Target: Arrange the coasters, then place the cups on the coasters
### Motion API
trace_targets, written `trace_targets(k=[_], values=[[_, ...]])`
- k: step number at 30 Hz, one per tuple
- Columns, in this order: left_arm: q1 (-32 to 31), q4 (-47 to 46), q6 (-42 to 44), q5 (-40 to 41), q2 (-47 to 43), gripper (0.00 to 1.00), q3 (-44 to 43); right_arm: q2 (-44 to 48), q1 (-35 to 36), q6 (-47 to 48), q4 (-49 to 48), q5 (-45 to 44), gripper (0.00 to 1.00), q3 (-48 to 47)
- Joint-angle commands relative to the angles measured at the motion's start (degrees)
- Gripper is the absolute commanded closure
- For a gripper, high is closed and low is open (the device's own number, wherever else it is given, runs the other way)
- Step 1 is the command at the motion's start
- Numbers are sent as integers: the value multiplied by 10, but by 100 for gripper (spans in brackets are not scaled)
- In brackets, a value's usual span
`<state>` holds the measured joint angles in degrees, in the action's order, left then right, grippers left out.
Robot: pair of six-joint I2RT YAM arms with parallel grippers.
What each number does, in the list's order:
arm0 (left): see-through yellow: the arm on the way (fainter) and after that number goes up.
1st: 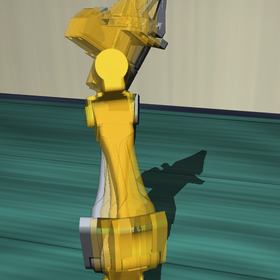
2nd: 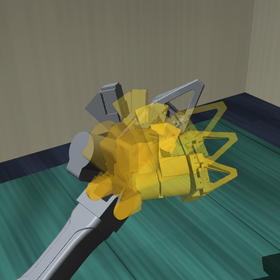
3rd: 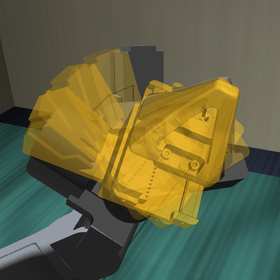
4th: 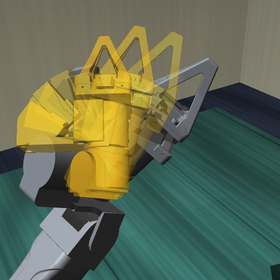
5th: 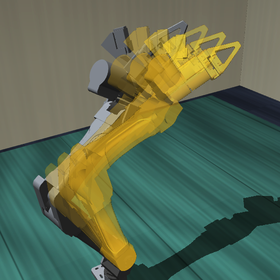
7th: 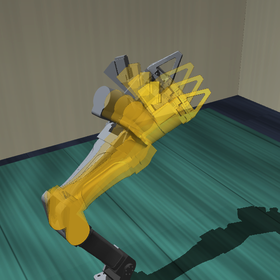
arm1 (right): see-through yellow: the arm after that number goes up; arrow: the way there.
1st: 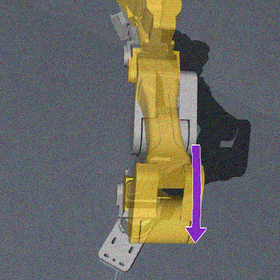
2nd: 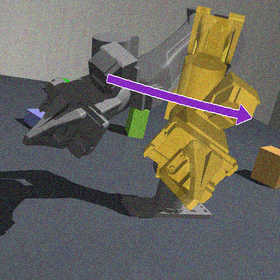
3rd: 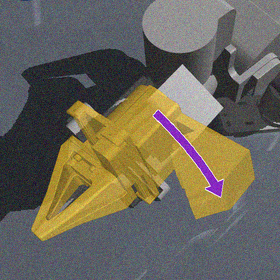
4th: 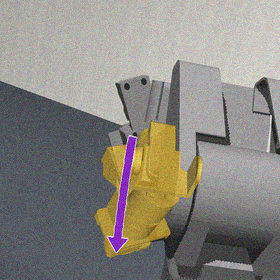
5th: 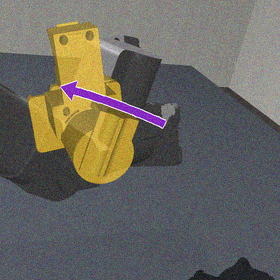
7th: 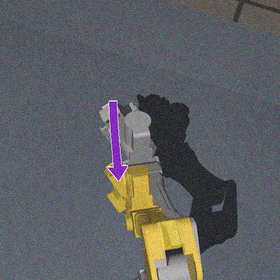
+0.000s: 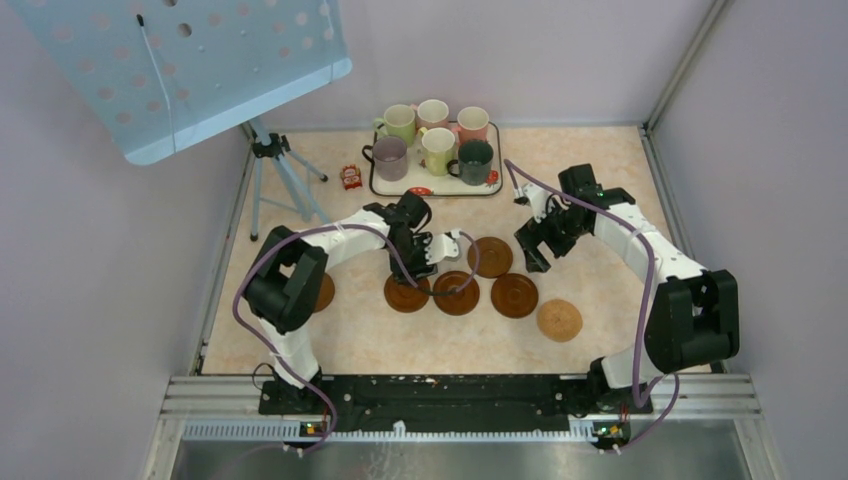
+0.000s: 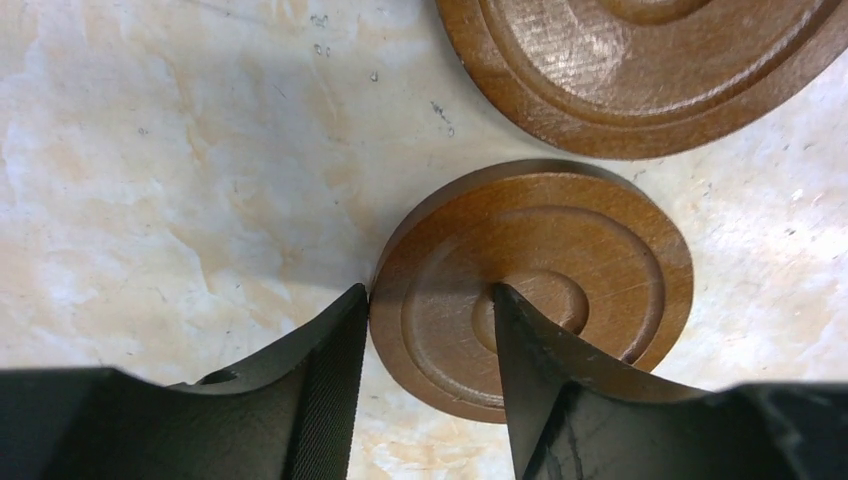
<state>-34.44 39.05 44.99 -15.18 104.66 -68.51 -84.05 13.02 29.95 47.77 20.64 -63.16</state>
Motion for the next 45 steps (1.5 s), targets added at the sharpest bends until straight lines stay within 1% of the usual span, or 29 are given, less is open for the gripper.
trace_targets(k=[1,5,13,19,23,25,27,31,33,36,40,42,45], values=[[11,29,80,45,-12,46,34,3,5,4,-8,1,7,-23],[43,45,123,47,-29,49,52,3,5,8,-8,1,7,-21],[95,46,191,62,-54,52,69,4,5,6,-10,8,7,-14],[114,52,204,62,-62,53,71,4,5,8,-12,10,7,-14],[114,57,189,51,-63,48,59,2,5,7,-14,13,7,-17],[113,66,177,44,-63,45,42,2,5,5,-15,14,7,-20],[113,81,162,34,-65,40,15,0,5,5,-13,16,7,-27],[109,117,124,-8,-75,33,-54,-3,5,0,-13,21,7,-41],[100,120,96,-38,-78,30,-76,-7,5,-15,-18,25,7,-46],[71,100,35,-71,-73,27,-88,-20,4,-34,-20,34,7,-53],[18,45,-67,-107,-49,23,-102,-32,-1,-59,-25,38,7,-60],[-8,12,-110,-110,-35,23,-104,-34,-12,-69,-28,44,7,-62],[-49,-33,-150,-92,-15,21,-102,-39,-33,-80,-25,55,7,-65]])
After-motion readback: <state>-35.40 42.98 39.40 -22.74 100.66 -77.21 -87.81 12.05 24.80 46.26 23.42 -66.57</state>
